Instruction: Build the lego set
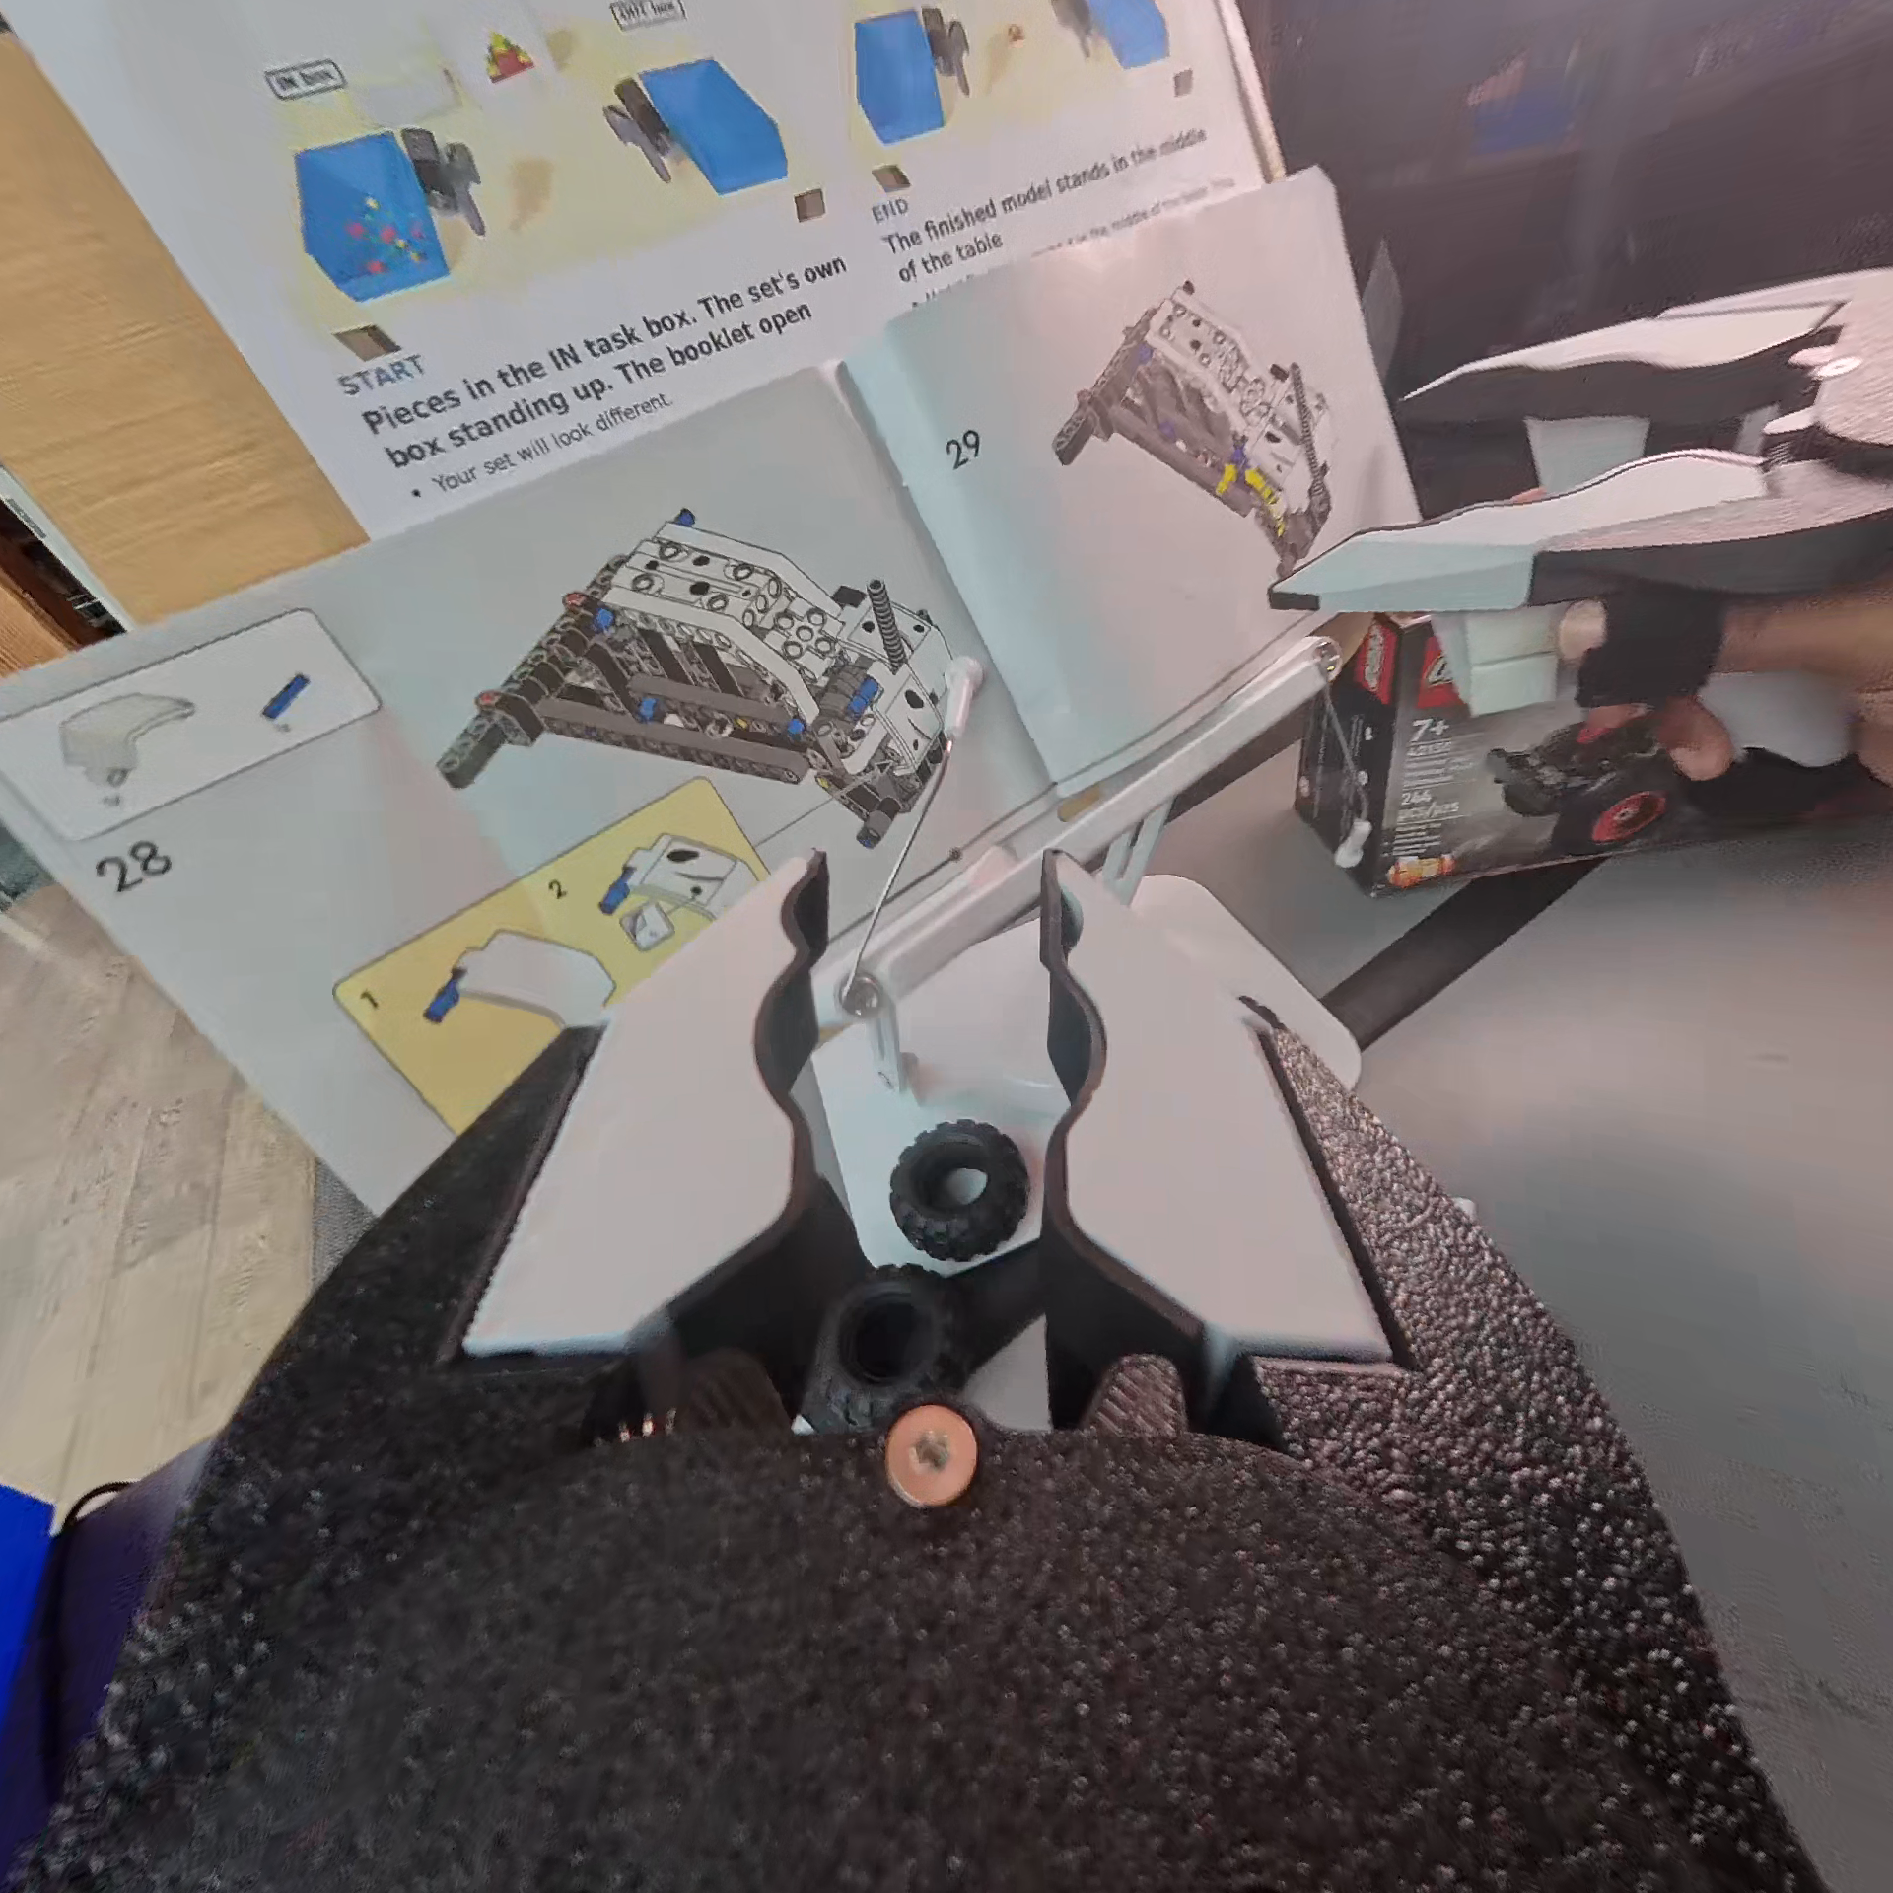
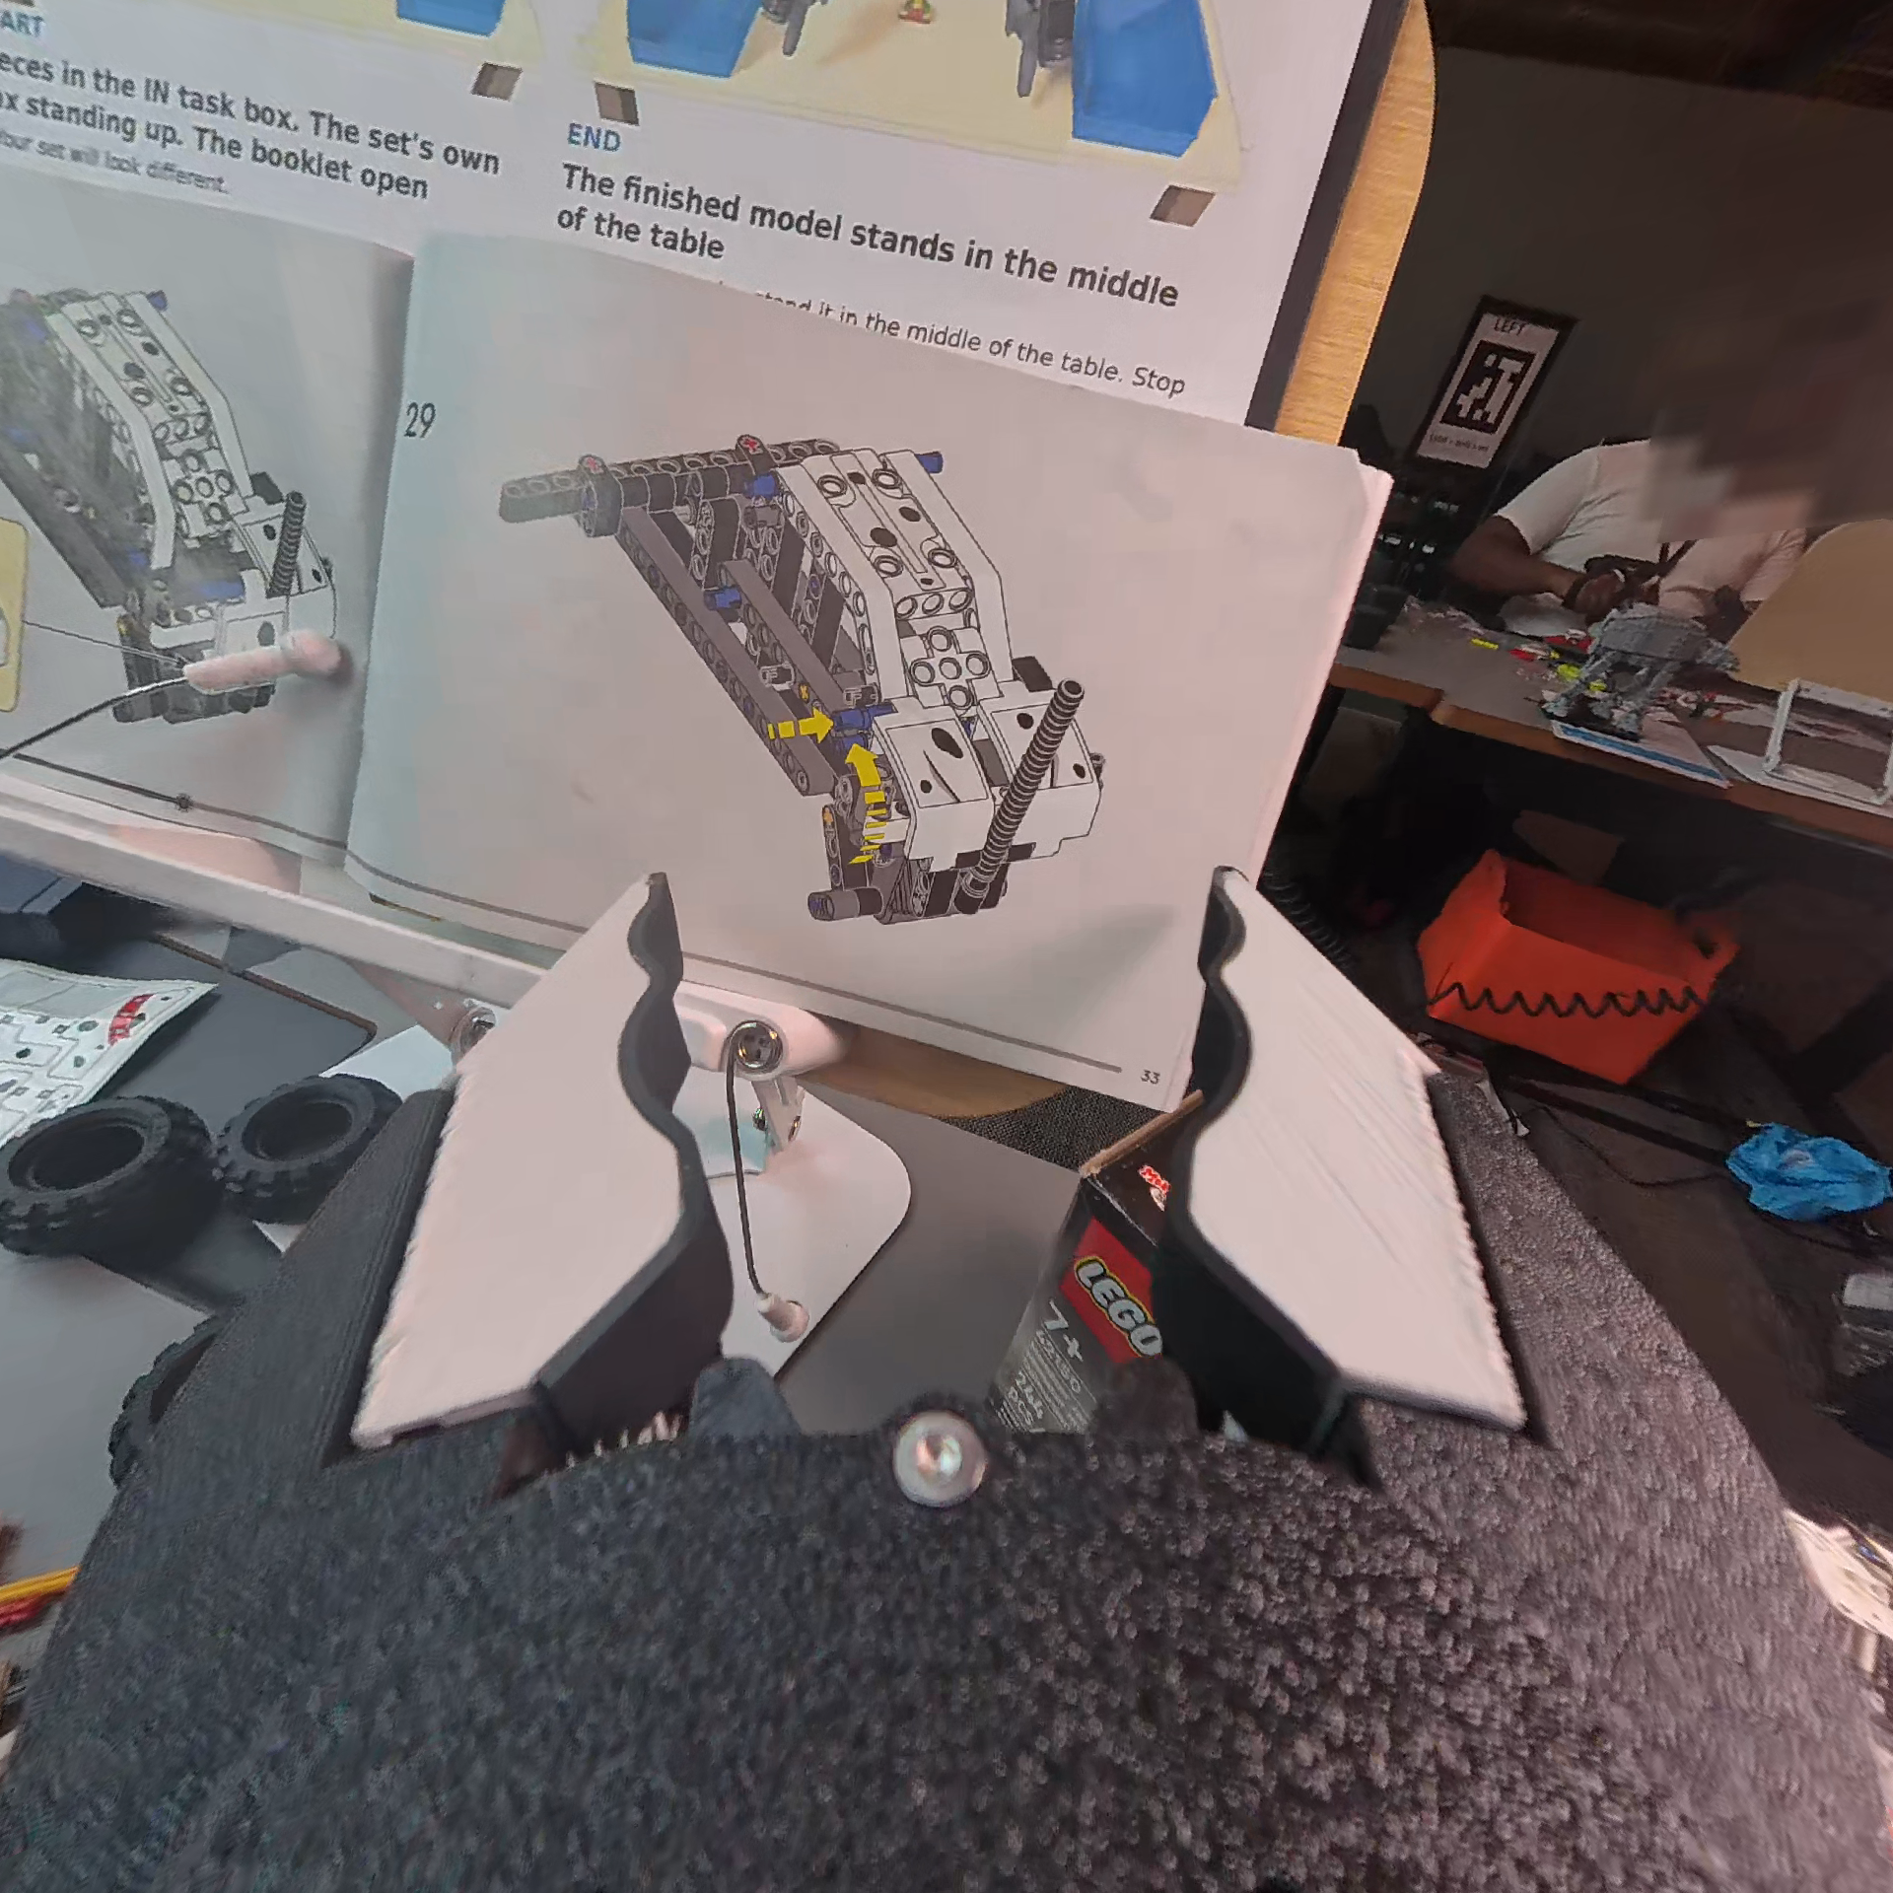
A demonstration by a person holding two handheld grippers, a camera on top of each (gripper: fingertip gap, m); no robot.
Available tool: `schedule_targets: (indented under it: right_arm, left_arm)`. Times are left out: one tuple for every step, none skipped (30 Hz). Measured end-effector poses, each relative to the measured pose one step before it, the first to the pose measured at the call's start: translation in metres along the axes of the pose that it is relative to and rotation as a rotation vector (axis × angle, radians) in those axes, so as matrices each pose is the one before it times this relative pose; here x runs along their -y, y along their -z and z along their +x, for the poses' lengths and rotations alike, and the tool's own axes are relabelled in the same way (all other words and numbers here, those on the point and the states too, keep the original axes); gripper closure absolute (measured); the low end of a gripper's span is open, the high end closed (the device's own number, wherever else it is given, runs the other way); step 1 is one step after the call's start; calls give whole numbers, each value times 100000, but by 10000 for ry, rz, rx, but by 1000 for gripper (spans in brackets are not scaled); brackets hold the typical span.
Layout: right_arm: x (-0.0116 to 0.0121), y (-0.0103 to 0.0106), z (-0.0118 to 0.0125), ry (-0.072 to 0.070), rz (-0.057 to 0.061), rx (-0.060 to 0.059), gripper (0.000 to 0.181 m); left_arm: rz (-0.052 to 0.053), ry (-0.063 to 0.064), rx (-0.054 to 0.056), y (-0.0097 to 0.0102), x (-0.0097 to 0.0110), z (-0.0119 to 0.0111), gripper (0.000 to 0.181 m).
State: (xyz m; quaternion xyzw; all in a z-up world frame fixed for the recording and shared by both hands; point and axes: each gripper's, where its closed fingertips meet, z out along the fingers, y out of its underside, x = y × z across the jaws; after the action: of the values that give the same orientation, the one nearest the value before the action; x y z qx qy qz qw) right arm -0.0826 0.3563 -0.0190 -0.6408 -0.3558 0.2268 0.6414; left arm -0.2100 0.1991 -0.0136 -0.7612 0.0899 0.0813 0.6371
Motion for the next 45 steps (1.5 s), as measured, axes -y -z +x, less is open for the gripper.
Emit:
schedule_targets:
  right_arm:
    - [-24,-216,-122,-18,-58,-42,79]
    - [-106,-240,-215,20,-84,3,79]
    - [-211,-254,-278,1,-117,58,79]
    - [-181,-215,-222,-10,-78,17,77]
    - [-52,-127,-44,46,18,-79,77]
    - [14,-43,-24,47,50,-64,77]
    - [-26,-18,32,-7,41,-64,78]
    - [-24,32,89,-19,45,-76,82]
    - [7,53,56,-40,60,-31,85]
    - [-11,91,145,-22,57,-83,89]
    - [-12,82,82,3,66,-46,94]
    - [-64,39,26,27,35,-21,98]
    - [-134,-8,9,64,-11,-25,102]
    - [-96,-11,23,89,-23,-36,104]
    - [-26,46,14,82,-9,-43,106]
    - [15,66,-90,67,5,17,109]
    - [17,67,-139,80,2,38,113]
    - [-16,65,-156,139,-10,41,117]
    - [-14,61,-247,178,-16,101,123]
    - [-12,75,-171,156,-8,69,128]
    - [-54,72,-127,120,-32,54,133]
    - [-32,68,-76,70,-14,27,136]
    - [21,82,19,56,21,-12,137]
    - [68,96,34,53,44,-11,138]
    - [108,128,111,34,72,-61,138]
    - [109,138,96,8,90,-32,138]
    - [45,107,-9,-36,54,42,139]
    - [21,110,-16,-73,52,54,140]
    - [-11,117,71,-55,42,-3,141]
    - [38,154,100,-13,58,-15,142]
    - [70,163,54,13,86,18,143]
    - [89,196,60,19,90,12,144]
    - [63,189,83,4,71,-7,145]
    - [46,188,28,-21,54,33,146]
    - [128,218,-11,-40,103,45,146]
    - [141,221,-97,-20,117,92,148]
    - [167,230,-265,26,117,173,154]
    - [211,233,-376,66,131,213,160]
    - [195,196,-303,112,101,126,163]
    - [212,174,-292,152,81,89,165]
    - [282,156,-286,145,97,80,167]
    - [336,127,-341,99,112,105,169]
    - [379,81,-452,52,120,166,172]
    - [384,34,-541,30,97,207,173]
    - [375,-15,-557,16,68,190,174]
  left_arm:
    - [-248,-289,46,-1285,-112,-263,139]
    - [-226,-241,-4,-1130,-180,-95,139]
    - [-239,-250,40,-991,-274,-74,139]
    - [-204,-285,66,-816,-297,-63,139]
    - [-192,-278,-6,-683,-346,63,141]
    - [-157,-134,53,-545,-343,-36,143]
    - [88,-118,175,-217,30,-245,147]
    - [98,-116,127,-27,62,-252,154]
    - [39,-12,30,33,-39,-190,158]
    - [64,-12,-60,103,-29,-63,160]
    - [4,-27,-43,95,-101,-30,161]
    - [-54,-117,-58,86,-157,74,167]
    - [4,-131,-101,76,-62,195,178]
    - [54,-15,53,109,16,-23,179]
    - [68,130,55,135,17,-107,179]
    - [91,282,33,146,2,-182,179]
    - [119,336,37,151,14,-282,180]
    - [102,348,26,178,-18,-319,180]
    - [105,343,48,214,-9,-377,180]
    - [98,342,27,239,-40,-343,180]
    - [86,321,54,265,-99,-386,179]
    - [80,318,76,296,-150,-445,178]
    - [66,344,30,289,-215,-407,177]
    - [57,333,-25,298,-249,-364,176]
    - [34,268,-36,294,-295,-335,175]
    - [13,169,-53,260,-304,-244,174]
    - [-5,76,-65,217,-288,-154,173]
    - [0,18,-52,186,-241,-85,172]
    - [-18,-1,-40,151,-201,-57,171]
    - [-19,39,-50,127,-170,-36,171]
    - [-15,120,-73,109,-125,-10,171]
    - [-5,228,-98,96,-82,8,170]
    - [-5,274,-98,57,-81,-8,170]
    - [2,233,-86,51,-81,-26,170]
    - [18,159,-60,62,-68,-5,169]
    - [-6,96,-26,58,-106,-38,169]
    - [-11,104,-11,94,-97,-33,168]
    - [-10,114,-18,115,-88,-28,168]
    - [-6,140,19,173,-78,-112,169]
    - [16,175,59,213,-70,-237,172]
    - [-25,216,-46,193,-153,-185,173]
    - [-150,297,-131,114,-355,-124,173]
    - [-122,308,-143,143,-334,-139,173]
    - [4,262,-45,243,-135,-236,173]
    - [76,202,105,371,39,-361,173]
